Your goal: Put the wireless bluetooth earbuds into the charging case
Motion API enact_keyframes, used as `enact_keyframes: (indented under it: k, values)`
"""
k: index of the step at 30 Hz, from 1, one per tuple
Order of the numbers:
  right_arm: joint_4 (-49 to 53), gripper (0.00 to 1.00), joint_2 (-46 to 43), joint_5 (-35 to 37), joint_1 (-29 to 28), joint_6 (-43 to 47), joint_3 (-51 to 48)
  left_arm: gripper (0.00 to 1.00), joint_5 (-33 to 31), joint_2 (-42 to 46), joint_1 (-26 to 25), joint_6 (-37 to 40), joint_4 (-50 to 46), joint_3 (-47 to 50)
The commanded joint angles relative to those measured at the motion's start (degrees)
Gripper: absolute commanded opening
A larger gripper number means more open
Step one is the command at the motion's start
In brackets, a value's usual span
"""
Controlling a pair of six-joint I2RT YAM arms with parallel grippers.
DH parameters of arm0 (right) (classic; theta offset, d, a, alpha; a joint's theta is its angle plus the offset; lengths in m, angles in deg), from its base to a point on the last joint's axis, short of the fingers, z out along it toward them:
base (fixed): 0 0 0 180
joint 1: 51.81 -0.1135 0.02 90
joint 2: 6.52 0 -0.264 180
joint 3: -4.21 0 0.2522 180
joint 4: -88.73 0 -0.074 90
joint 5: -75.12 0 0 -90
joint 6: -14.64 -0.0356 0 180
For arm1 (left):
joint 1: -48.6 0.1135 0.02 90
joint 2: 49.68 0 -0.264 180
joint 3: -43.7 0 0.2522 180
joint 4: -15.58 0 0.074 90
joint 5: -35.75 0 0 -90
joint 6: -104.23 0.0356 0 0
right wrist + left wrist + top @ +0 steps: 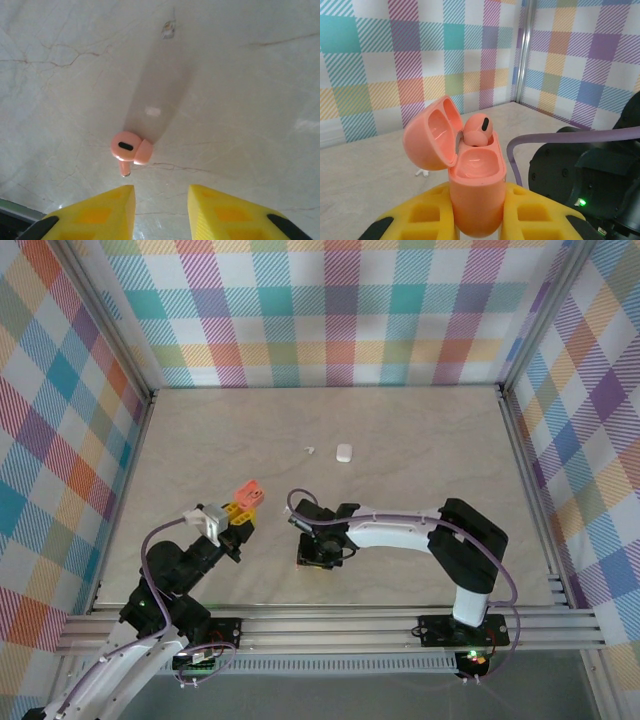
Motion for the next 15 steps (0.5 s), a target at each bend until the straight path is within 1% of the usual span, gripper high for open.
enact_keyframes:
  k: [1, 5, 15]
  values:
    - [-1.3, 0.37, 1.1, 2.0, -0.7, -3.3, 1.8, 0.0, -1.2, 1.6, -0.5, -1.2, -1.8, -1.1]
    - [0.2, 0.4, 2.4, 2.8, -0.7, -3.1, 3.7, 0.0, -1.7, 3.3, -0.5, -1.0, -2.6, -0.9]
    - [0.6, 0.41, 5.4, 2.5, 0.1, -2.6, 5.6, 0.0, -1.2, 4.5, -0.5, -1.5, -3.1, -0.7]
